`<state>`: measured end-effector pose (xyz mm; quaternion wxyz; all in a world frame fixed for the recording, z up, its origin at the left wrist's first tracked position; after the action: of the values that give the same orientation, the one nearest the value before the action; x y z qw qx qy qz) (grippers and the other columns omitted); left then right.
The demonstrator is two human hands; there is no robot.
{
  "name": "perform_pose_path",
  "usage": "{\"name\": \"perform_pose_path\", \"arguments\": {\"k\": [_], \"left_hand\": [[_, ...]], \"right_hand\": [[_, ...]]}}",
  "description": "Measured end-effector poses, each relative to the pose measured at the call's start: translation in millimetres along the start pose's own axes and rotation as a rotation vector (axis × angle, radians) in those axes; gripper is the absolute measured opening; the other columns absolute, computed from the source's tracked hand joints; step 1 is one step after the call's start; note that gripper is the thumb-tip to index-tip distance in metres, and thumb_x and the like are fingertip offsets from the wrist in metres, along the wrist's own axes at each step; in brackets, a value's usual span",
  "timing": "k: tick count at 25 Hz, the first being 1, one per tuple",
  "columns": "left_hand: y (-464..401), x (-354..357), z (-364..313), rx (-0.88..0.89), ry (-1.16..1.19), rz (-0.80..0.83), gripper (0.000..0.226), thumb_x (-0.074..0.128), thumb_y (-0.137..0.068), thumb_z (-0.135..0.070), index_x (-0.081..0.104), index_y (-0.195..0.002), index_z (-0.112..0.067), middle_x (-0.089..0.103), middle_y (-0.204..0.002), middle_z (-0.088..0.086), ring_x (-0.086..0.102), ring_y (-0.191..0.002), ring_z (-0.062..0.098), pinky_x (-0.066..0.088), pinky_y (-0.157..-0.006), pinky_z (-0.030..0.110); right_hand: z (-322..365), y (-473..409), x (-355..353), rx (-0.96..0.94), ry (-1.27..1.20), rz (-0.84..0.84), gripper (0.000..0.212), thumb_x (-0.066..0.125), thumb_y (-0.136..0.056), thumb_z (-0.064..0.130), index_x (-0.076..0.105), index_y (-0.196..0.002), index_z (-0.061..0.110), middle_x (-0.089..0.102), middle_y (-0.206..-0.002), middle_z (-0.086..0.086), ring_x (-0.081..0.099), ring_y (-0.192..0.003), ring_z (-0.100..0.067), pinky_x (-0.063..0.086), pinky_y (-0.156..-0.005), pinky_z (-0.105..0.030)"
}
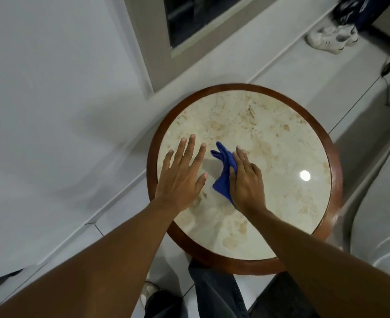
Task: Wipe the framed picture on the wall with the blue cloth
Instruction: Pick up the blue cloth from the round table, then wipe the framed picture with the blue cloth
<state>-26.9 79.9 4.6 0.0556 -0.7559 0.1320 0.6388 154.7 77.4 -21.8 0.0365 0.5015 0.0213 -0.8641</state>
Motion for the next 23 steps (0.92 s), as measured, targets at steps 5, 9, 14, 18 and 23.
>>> {"name": "perform_pose_path", "arguments": {"k": [5,9,14,18,23], "left_hand": [[19.1,-157.4,16.6,0.004,-0.053,-0.2,0.071,0.04,-0.103,-0.05,0.019,-0.16,-0.016,0.019,-0.169,0.014,0.02,-0.155,0.033,0.032,-0.12,0.054],[55.2,-347.2,31.8,0.003,-0.17,-0.487,0.064,0.034,-0.105,-0.044,0.017,-0.159,-0.015,0.023,-0.167,0.014,0.025,-0.153,0.032,0.037,-0.118,0.051],[126.9,-580.4,45.1,0.0,-0.486,-0.824,0.061,0.019,-0.108,-0.043,0.007,-0.161,-0.014,0.012,-0.169,0.015,0.019,-0.155,0.031,0.032,-0.122,0.049],[179.3,-747.1,57.3,-0.106,-0.673,-1.064,0.07,0.033,-0.104,-0.044,0.005,-0.162,-0.017,0.004,-0.17,0.014,0.008,-0.158,0.03,0.021,-0.124,0.049],[222.4,-857.9,99.5,-0.37,-0.749,-1.122,0.074,0.032,-0.102,-0.055,0.007,-0.163,-0.021,-0.003,-0.172,0.012,-0.002,-0.159,0.03,0.01,-0.126,0.05]], "right_hand": [[133.3,-17.4,-102.8,-0.211,-0.183,-0.122,0.05,0.021,-0.107,0.032,0.029,-0.154,0.016,0.026,-0.162,0.0,0.03,-0.146,-0.018,0.014,-0.116,-0.024],[272.6,-40.3,-225.7,-0.458,-0.337,-0.303,0.055,0.018,-0.107,0.04,0.031,-0.153,0.012,0.028,-0.162,-0.003,0.029,-0.147,-0.016,0.021,-0.117,-0.029],[461.7,-51.8,-381.2,-0.771,-0.566,-0.615,0.054,0.023,-0.109,0.038,0.038,-0.147,0.003,0.037,-0.157,-0.01,0.044,-0.139,-0.025,0.033,-0.111,-0.033],[600.6,-52.9,-497.3,-0.919,-0.741,-0.83,0.052,0.024,-0.107,0.037,0.036,-0.148,0.006,0.044,-0.152,-0.015,0.053,-0.129,-0.034,0.044,-0.098,-0.053],[715.6,-60.5,-565.2,-0.988,-0.502,-0.957,0.054,0.025,-0.107,0.035,0.02,-0.155,0.011,0.024,-0.163,-0.01,0.023,-0.15,-0.024,0.03,-0.115,-0.044]]}}
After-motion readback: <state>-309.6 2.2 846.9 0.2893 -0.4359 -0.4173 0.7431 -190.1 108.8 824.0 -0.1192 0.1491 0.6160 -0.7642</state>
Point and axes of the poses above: each hand's wrist, its own y-axis away from the middle knuckle, its own x-axis out of the palm, z = x × y, the point moved 4 cm from there along -y, towards the middle knuckle
